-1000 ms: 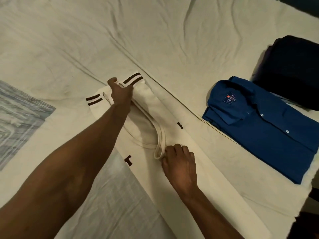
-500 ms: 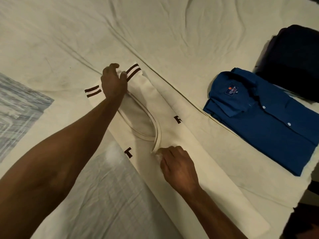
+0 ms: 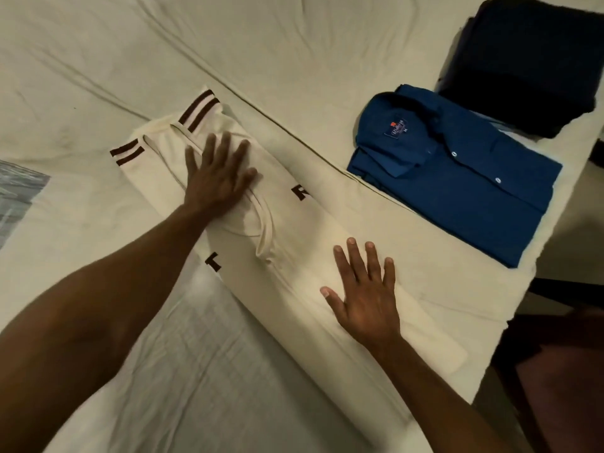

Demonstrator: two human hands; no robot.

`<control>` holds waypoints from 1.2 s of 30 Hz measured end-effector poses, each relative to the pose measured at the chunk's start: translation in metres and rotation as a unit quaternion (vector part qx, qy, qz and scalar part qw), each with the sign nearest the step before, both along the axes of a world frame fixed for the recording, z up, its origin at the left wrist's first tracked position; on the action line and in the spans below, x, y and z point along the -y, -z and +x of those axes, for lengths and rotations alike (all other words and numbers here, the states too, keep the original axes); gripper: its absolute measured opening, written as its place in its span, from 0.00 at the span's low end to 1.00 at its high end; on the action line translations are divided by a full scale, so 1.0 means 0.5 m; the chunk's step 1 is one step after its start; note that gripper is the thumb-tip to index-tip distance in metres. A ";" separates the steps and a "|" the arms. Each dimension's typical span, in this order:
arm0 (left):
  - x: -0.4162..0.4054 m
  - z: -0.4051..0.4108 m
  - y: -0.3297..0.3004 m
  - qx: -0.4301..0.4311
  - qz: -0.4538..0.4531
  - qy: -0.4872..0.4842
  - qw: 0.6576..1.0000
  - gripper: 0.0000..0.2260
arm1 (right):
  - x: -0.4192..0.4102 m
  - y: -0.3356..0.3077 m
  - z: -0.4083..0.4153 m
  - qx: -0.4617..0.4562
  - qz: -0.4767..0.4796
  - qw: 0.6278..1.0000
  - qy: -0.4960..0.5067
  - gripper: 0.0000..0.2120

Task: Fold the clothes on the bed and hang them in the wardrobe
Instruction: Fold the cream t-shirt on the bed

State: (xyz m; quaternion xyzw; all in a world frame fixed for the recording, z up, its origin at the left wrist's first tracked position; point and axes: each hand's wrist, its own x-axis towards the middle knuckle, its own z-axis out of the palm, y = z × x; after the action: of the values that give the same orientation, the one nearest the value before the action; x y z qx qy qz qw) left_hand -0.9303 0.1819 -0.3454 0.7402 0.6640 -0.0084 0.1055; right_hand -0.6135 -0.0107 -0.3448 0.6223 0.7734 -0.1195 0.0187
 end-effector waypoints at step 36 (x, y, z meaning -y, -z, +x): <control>0.691 0.451 -0.001 0.104 0.022 0.382 0.918 0.23 | 0.118 -0.139 0.275 -0.418 -0.327 0.752 0.392 0.04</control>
State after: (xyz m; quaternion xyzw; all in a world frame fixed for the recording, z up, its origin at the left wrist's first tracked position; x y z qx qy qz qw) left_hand -0.7049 -0.1638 -0.3447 0.9363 0.3163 0.0437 0.1463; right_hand -0.4762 -0.0696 -0.2755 0.7147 0.3061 -0.6102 -0.1523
